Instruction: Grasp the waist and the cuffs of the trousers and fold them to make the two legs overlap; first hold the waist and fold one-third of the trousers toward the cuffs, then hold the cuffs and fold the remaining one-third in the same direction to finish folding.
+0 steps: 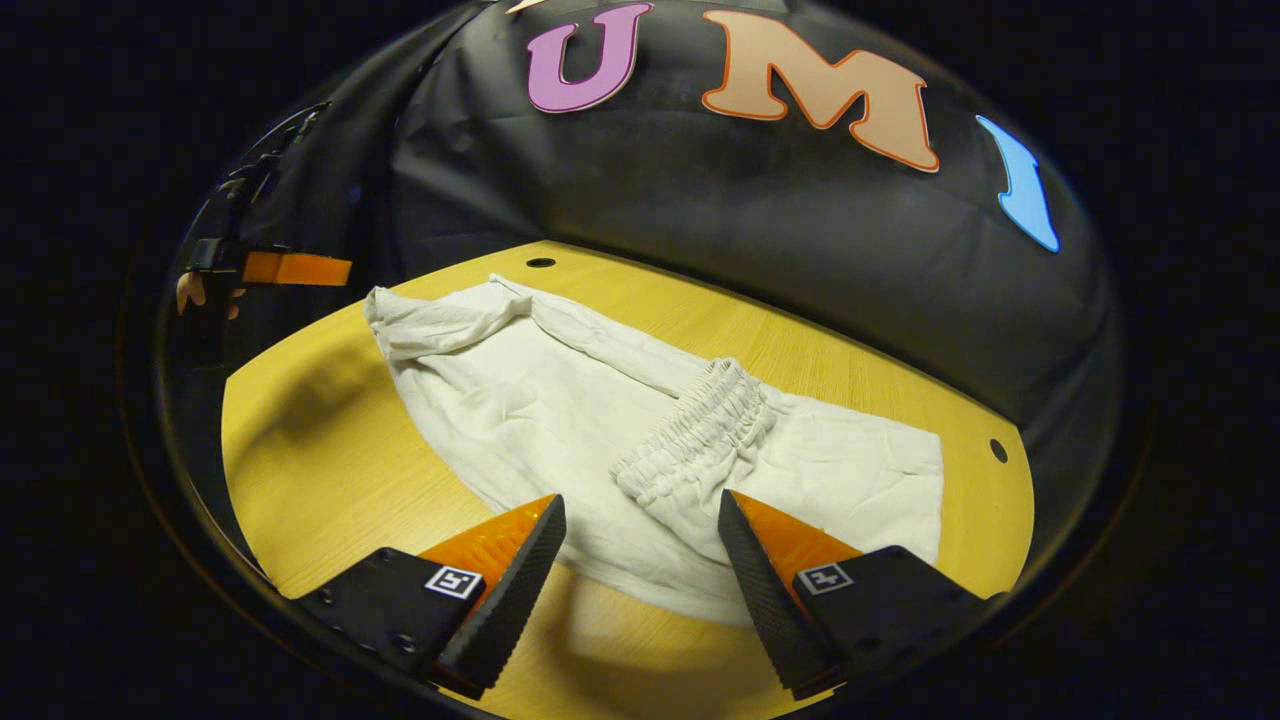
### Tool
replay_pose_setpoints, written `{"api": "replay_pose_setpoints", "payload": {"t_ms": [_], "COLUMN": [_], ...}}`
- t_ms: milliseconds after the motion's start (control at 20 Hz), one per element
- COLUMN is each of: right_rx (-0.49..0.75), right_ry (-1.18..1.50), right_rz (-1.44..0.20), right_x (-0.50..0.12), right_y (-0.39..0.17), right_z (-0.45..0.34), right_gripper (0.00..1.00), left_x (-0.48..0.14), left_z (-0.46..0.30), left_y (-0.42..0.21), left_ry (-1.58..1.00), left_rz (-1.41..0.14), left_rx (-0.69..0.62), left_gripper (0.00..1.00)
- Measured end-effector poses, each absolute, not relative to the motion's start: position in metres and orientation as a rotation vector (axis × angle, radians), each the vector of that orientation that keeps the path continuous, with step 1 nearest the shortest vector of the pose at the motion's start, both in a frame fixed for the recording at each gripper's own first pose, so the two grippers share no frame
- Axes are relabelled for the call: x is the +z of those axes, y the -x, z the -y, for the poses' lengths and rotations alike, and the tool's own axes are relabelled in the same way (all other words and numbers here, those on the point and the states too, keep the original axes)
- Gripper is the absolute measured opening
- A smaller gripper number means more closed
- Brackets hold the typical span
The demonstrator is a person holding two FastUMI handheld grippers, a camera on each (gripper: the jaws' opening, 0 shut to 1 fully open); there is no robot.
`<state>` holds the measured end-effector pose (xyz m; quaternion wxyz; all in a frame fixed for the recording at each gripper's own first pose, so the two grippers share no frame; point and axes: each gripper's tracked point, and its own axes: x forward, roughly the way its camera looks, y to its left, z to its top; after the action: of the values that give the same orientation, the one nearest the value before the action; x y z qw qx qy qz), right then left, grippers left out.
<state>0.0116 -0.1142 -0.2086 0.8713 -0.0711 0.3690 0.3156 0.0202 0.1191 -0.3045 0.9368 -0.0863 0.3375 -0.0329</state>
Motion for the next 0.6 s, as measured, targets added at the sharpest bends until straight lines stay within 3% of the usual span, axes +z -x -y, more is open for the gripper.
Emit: {"api": "replay_pose_setpoints", "payload": {"t_ms": [600], "right_rx": [0.549], "right_ry": [0.166], "right_rz": [-0.81], "right_x": [-0.2], "right_y": [0.005], "right_z": [0.146], "right_gripper": [0.98], "left_x": [-0.4], "left_z": [-0.124], "left_y": [-0.066], "left_ry": [0.163], "left_rz": [-0.85], "left_rx": [-0.143], "left_gripper": [0.96]}}
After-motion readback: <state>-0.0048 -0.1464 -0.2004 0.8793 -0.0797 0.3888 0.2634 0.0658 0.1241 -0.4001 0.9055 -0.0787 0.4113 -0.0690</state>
